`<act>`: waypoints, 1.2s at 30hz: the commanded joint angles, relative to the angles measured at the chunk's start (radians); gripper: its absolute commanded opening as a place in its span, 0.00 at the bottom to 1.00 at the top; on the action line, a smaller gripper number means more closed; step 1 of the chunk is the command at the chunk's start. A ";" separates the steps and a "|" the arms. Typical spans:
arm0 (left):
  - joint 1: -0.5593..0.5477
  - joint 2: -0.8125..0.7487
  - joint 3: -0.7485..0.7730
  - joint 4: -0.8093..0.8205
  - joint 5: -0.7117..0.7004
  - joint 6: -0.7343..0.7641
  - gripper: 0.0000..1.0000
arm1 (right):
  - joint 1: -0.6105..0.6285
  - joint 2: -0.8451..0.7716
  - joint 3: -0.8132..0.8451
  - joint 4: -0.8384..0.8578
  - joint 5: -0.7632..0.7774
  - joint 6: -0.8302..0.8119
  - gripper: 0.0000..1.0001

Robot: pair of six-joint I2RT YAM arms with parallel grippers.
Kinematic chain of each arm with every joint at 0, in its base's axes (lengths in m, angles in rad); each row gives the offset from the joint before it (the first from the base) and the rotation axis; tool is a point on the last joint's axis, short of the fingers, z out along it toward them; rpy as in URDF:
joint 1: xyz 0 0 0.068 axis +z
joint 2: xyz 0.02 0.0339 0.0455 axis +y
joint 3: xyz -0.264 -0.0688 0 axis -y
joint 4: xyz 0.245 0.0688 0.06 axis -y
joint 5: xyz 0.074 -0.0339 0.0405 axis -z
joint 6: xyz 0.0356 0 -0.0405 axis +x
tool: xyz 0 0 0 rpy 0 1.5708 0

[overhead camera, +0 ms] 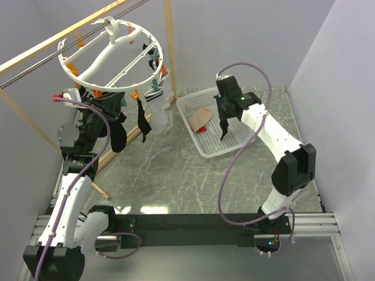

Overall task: Clip the socks to the hanger
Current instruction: Pick up the sock from the bin, then place the sock in the bin.

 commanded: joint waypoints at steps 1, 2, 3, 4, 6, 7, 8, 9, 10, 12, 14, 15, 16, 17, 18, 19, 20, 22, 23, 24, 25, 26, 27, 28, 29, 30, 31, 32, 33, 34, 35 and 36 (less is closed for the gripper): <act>-0.003 -0.014 0.009 0.026 -0.008 0.017 0.07 | 0.033 0.050 -0.055 0.003 0.013 -0.009 0.00; -0.003 -0.012 0.010 0.028 -0.008 0.016 0.07 | 0.036 0.059 -0.062 0.011 -0.013 0.001 0.00; -0.003 -0.009 0.010 0.029 -0.006 0.014 0.07 | 0.036 0.079 -0.067 0.021 -0.067 0.026 0.00; -0.003 -0.006 0.012 0.029 -0.005 0.014 0.07 | 0.036 0.085 -0.070 0.031 -0.090 0.035 0.00; -0.003 -0.002 0.015 0.029 -0.002 0.013 0.07 | 0.038 0.096 -0.075 0.061 -0.134 0.057 0.00; -0.003 -0.001 0.015 0.031 -0.002 0.011 0.07 | 0.036 0.106 -0.073 0.072 -0.168 0.063 0.00; -0.005 0.002 0.015 0.031 -0.003 0.011 0.07 | 0.036 0.111 -0.073 0.096 -0.174 0.072 0.02; -0.003 0.005 0.018 0.034 -0.002 0.011 0.07 | 0.035 0.122 -0.067 0.107 -0.168 0.080 0.03; -0.005 0.005 0.016 0.037 -0.002 0.008 0.07 | 0.029 0.131 -0.053 0.115 -0.143 0.092 0.03; -0.006 0.012 0.018 0.045 0.003 0.005 0.07 | 0.013 0.181 0.034 0.103 -0.138 0.136 0.00; -0.005 0.015 0.016 0.049 0.006 -0.001 0.06 | -0.004 0.215 0.095 0.103 -0.164 0.176 0.00; -0.005 0.017 0.016 0.054 0.004 -0.003 0.07 | -0.004 0.241 0.129 0.113 -0.179 0.178 0.00; -0.005 0.018 0.016 0.055 0.006 -0.003 0.06 | -0.001 0.252 0.137 0.127 -0.200 0.178 0.01; -0.005 0.018 0.018 0.054 0.004 -0.001 0.06 | 0.001 0.263 0.140 0.161 -0.239 0.182 0.09; -0.005 0.018 0.021 0.052 0.003 0.000 0.06 | 0.001 0.284 0.132 0.179 -0.250 0.189 0.17; -0.005 0.018 0.021 0.049 0.003 0.004 0.06 | 0.000 0.298 0.134 0.187 -0.272 0.193 0.28; -0.006 0.017 0.022 0.048 0.001 0.008 0.06 | -0.002 0.313 0.145 0.163 -0.274 0.204 0.48; -0.005 0.015 0.030 0.037 0.000 0.014 0.06 | -0.004 0.352 0.195 0.109 -0.256 0.213 0.65; -0.006 0.014 0.032 0.031 -0.002 0.017 0.06 | -0.005 0.350 0.195 0.083 -0.218 0.224 0.71; -0.006 0.011 0.033 0.029 -0.005 0.019 0.06 | -0.011 0.326 0.166 0.078 -0.210 0.228 0.73; -0.006 0.011 0.032 0.029 -0.006 0.022 0.06 | -0.016 0.308 0.142 0.078 -0.204 0.235 0.73; -0.006 0.006 0.032 0.028 -0.006 0.024 0.06 | -0.023 0.288 0.117 0.077 -0.202 0.251 0.73; -0.006 0.003 0.032 0.028 -0.006 0.025 0.06 | -0.042 0.247 0.061 0.075 -0.196 0.264 0.73; -0.006 0.003 0.030 0.028 -0.009 0.027 0.06 | -0.051 0.225 0.031 0.072 -0.196 0.277 0.72; -0.006 0.000 0.030 0.028 -0.006 0.027 0.06 | -0.062 0.205 -0.002 0.077 -0.194 0.294 0.70; -0.006 0.000 0.027 0.028 -0.006 0.027 0.06 | -0.074 0.171 -0.063 0.077 -0.179 0.305 0.69; -0.006 -0.001 0.026 0.029 -0.006 0.025 0.06 | -0.079 0.159 -0.094 0.075 -0.170 0.314 0.67; -0.006 -0.001 0.024 0.029 -0.005 0.025 0.06 | -0.082 0.143 -0.146 0.083 -0.162 0.325 0.66; -0.006 -0.003 0.024 0.031 -0.003 0.025 0.06 | -0.083 0.142 -0.167 0.084 -0.158 0.331 0.65; -0.006 -0.003 0.024 0.031 -0.002 0.025 0.06 | -0.083 0.143 -0.183 0.090 -0.167 0.330 0.65; -0.006 -0.005 0.022 0.029 -0.002 0.025 0.06 | -0.082 0.148 -0.209 0.097 -0.173 0.330 0.63; -0.006 -0.006 0.026 0.026 0.000 0.028 0.06 | -0.082 0.160 -0.219 0.103 -0.176 0.328 0.63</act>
